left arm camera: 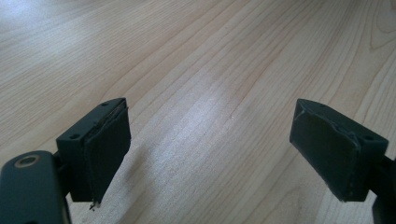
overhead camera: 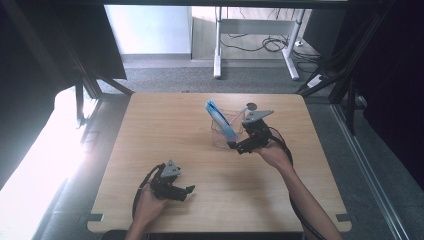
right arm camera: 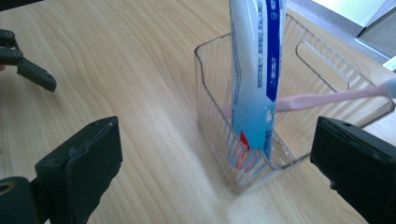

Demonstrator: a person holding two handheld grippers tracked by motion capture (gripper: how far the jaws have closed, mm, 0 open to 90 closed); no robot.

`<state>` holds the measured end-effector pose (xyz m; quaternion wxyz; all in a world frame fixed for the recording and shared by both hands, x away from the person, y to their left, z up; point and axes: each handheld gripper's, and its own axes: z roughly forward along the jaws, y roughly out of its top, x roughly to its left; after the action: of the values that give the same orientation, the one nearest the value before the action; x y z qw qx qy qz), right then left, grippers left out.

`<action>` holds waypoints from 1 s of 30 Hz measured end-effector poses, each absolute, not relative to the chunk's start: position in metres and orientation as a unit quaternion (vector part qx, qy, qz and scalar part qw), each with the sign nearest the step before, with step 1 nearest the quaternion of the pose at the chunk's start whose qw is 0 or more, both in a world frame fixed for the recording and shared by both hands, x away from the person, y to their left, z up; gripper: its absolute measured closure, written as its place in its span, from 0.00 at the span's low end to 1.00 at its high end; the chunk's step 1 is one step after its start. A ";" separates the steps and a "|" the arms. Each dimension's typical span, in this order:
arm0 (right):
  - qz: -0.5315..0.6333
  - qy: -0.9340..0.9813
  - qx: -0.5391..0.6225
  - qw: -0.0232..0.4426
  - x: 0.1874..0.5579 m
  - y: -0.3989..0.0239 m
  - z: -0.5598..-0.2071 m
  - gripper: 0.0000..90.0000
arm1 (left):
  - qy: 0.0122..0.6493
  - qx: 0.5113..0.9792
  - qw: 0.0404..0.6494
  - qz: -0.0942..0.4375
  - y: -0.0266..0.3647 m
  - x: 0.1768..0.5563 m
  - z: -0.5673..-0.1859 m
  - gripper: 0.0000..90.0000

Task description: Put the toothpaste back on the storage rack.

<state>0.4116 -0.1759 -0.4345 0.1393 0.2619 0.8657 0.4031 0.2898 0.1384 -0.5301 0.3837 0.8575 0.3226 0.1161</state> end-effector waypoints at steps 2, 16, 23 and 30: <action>0.403 0.866 0.263 0.138 0.408 -0.178 -0.436 0.03 | 0.323 0.857 0.384 0.117 0.138 0.290 -0.530 0.14; 0.403 0.861 0.278 0.138 0.385 -0.199 -0.449 0.03 | 0.320 0.859 0.382 0.119 0.138 0.290 -0.530 0.14; 0.401 0.859 0.285 0.141 0.372 -0.212 -0.454 0.01 | 0.322 0.858 0.383 0.118 0.137 0.289 -0.530 0.14; 0.397 0.859 0.294 0.135 0.359 -0.224 -0.460 0.00 | 0.321 0.858 0.383 0.117 0.137 0.289 -0.531 0.14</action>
<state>0.3593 -0.2242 -0.4603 0.1346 0.2937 0.8591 0.3971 0.2891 0.1369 -0.5307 0.3834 0.8582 0.3208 0.1169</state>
